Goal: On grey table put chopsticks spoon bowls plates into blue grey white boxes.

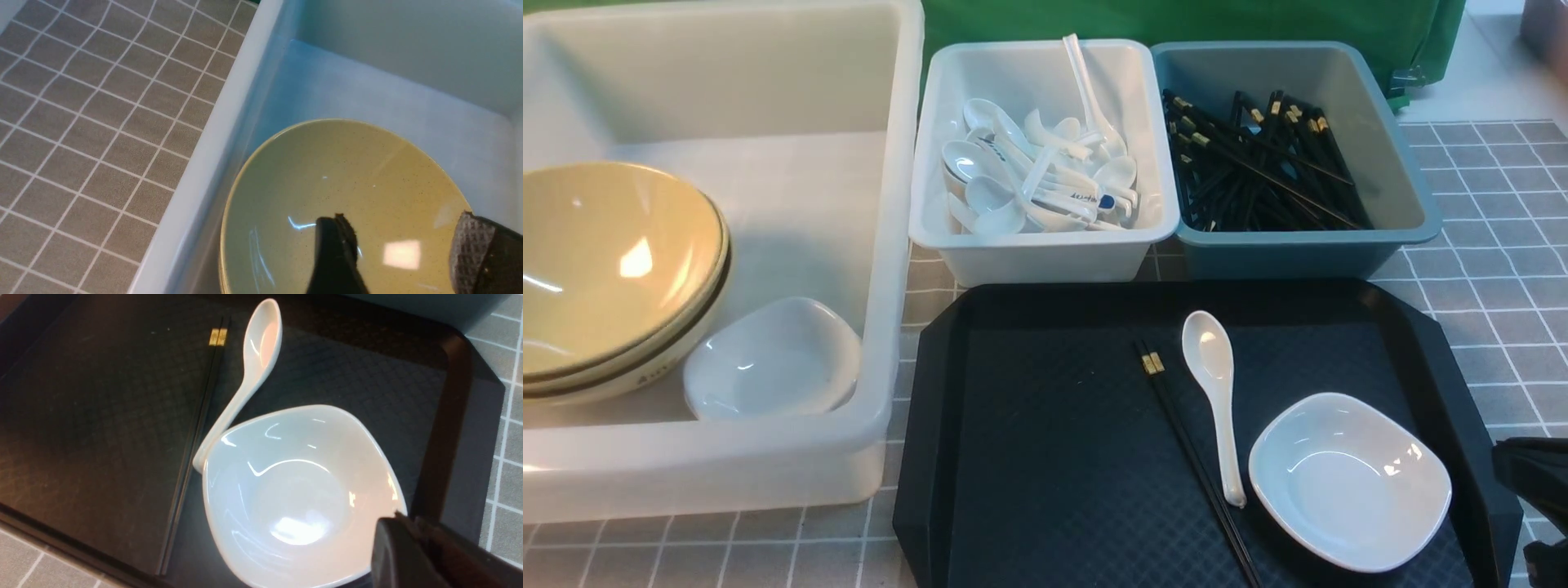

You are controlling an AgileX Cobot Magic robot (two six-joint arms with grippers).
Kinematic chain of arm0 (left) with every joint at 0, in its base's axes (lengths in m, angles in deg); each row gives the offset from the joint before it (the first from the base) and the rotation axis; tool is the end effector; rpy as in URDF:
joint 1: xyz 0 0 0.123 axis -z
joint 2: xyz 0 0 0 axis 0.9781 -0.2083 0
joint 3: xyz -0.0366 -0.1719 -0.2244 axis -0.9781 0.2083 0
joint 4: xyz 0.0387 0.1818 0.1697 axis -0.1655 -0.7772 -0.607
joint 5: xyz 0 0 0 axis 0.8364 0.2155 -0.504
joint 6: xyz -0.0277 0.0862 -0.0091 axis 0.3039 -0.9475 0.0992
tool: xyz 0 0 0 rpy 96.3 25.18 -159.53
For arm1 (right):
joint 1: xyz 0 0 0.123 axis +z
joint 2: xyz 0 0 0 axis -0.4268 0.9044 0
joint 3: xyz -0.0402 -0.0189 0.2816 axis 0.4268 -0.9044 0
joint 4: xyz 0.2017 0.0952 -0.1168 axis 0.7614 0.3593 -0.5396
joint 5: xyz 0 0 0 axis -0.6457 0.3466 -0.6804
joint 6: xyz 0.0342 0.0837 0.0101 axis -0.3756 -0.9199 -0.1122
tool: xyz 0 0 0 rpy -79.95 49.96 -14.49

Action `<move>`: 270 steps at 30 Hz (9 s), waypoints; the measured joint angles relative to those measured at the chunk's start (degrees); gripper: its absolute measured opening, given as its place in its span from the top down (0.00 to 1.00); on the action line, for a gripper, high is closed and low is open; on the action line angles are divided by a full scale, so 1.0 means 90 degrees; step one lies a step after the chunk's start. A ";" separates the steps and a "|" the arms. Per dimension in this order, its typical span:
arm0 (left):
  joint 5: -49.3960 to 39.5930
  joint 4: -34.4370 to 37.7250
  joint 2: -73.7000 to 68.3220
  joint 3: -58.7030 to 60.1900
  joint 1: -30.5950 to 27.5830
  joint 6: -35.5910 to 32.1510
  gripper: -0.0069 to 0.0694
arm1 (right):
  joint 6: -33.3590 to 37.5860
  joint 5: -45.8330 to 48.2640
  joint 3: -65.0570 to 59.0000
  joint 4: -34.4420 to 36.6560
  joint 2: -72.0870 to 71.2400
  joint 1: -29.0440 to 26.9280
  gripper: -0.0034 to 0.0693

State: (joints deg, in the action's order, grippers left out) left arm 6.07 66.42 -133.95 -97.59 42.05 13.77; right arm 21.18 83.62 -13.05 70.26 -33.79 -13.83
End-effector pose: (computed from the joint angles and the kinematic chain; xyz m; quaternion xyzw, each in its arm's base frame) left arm 0.2406 0.1380 0.3753 -0.2068 0.8757 -0.0124 0.4363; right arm 0.1222 0.0369 0.2460 -0.1406 0.8877 0.0902 0.4291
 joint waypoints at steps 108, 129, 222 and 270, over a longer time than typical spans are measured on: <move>0.0776 -0.5937 0.8236 0.5672 0.4696 0.3826 0.92 | -0.1715 0.2842 0.6349 -0.1873 0.8173 0.1702 0.39; 0.0797 -0.5931 0.8236 0.5672 0.4696 0.3826 0.92 | -0.0781 0.2036 0.5883 -0.1629 0.6465 0.1881 0.82; 0.0780 -0.5897 0.8236 0.5672 0.4696 0.3826 0.92 | -0.1228 -0.3472 0.0383 -0.2593 0.0721 0.0394 0.91; 0.0773 -0.5797 0.8238 0.5672 0.4696 0.3826 0.92 | -0.2195 -0.1018 -0.2690 -0.2412 -0.4460 -0.1394 0.89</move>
State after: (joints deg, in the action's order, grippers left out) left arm 13.03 14.24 -59.81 -46.54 84.31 48.21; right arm 1.43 74.46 -37.26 48.56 -73.92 -26.37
